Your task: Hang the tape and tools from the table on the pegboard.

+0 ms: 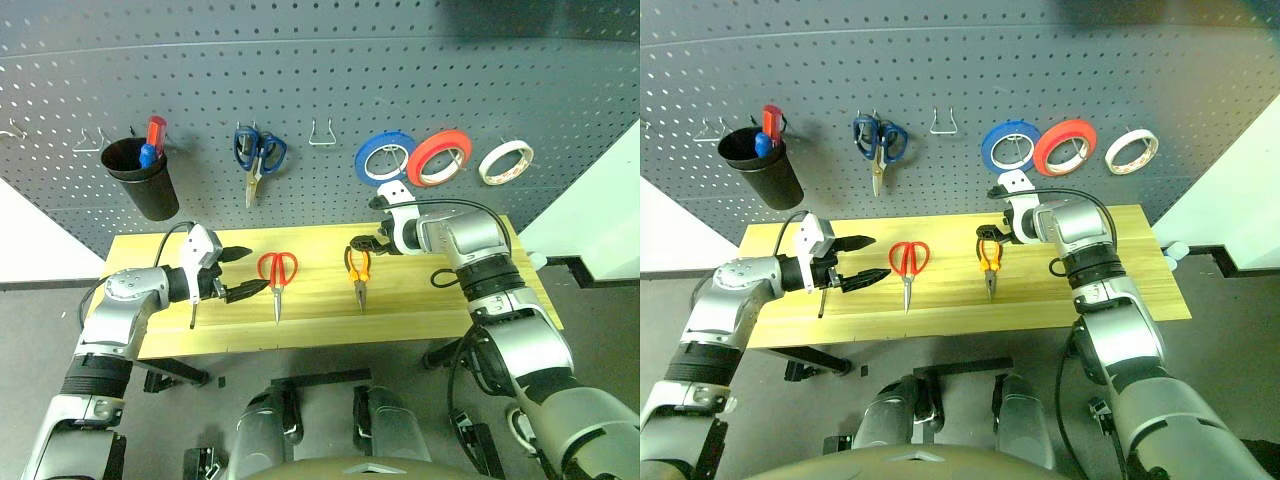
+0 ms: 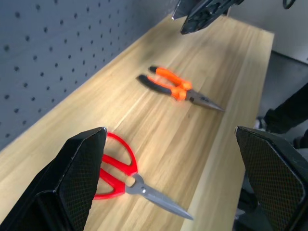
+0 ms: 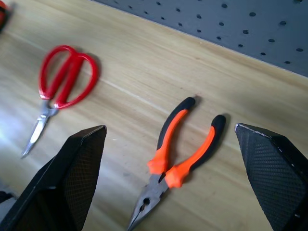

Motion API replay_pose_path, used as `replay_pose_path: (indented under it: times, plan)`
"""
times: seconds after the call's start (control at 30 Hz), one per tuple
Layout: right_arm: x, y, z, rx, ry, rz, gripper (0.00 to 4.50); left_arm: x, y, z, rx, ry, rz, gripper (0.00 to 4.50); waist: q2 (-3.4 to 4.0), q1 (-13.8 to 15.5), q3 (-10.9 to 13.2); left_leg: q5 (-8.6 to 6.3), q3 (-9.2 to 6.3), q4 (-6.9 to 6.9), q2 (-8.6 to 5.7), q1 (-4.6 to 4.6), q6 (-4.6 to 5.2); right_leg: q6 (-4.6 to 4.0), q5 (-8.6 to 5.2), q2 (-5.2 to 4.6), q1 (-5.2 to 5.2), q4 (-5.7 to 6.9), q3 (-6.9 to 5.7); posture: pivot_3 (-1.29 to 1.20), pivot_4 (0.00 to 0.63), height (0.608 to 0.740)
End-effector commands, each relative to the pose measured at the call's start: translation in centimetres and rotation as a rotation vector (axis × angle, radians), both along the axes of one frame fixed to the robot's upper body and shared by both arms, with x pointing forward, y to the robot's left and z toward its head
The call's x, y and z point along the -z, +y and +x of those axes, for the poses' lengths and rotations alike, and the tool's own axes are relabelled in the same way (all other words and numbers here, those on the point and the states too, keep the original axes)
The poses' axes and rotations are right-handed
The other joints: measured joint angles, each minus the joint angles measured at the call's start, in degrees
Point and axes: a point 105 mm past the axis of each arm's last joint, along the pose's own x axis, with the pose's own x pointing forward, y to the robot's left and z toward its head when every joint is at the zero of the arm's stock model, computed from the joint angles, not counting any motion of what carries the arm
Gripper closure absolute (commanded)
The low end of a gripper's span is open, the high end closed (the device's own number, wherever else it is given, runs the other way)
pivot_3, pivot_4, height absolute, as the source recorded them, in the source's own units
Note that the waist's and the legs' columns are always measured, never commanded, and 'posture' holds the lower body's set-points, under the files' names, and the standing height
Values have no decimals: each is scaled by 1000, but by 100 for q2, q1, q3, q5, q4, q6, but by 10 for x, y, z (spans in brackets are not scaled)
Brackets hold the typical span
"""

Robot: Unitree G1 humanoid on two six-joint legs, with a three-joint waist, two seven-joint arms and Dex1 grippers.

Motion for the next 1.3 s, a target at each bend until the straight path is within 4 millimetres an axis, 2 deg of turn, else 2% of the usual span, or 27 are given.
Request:
replay_pose_path:
  times: [0.03,0.17,0.33,0.67,0.83,0.97,1.3]
  plan:
    - [-4,6,7,4,-20,-5,25,4,-6,10,-25,-8,17,0,4,0,77,0,-1,11,1,-9,1,0,0,-1,4,6,0,14,325,730]
    - [1,6,10,40,-2,-8,25,11,-14,18,-30,-7,25,0,6,-16,275,-2,-3,30,4,-11,6,0,1,-3,11,13,1,17,348,730]
    - [4,4,13,97,36,9,25,8,-28,25,-6,-34,11,0,1,-18,460,-2,-5,32,6,-13,6,-1,2,-5,8,19,2,7,362,730]
    - [11,3,15,219,94,23,25,1,-53,34,50,-77,-13,0,6,-38,513,-3,-3,29,7,-19,7,1,1,-5,3,16,2,-9,361,730]
    - [11,14,13,206,120,57,25,0,-56,35,62,-81,-12,0,2,-79,547,-3,-3,25,7,-23,7,0,2,-6,-2,13,3,-12,357,730]
    - [16,27,9,161,115,16,25,1,-56,35,61,-84,-10,0,2,-173,548,-3,-3,16,7,-27,6,2,1,-5,-5,8,2,-14,353,730]
    - [27,39,4,125,113,-66,25,4,-50,31,57,-76,0,0,3,-180,550,-3,-3,15,7,-42,6,1,1,-5,-31,7,2,-3,345,730]
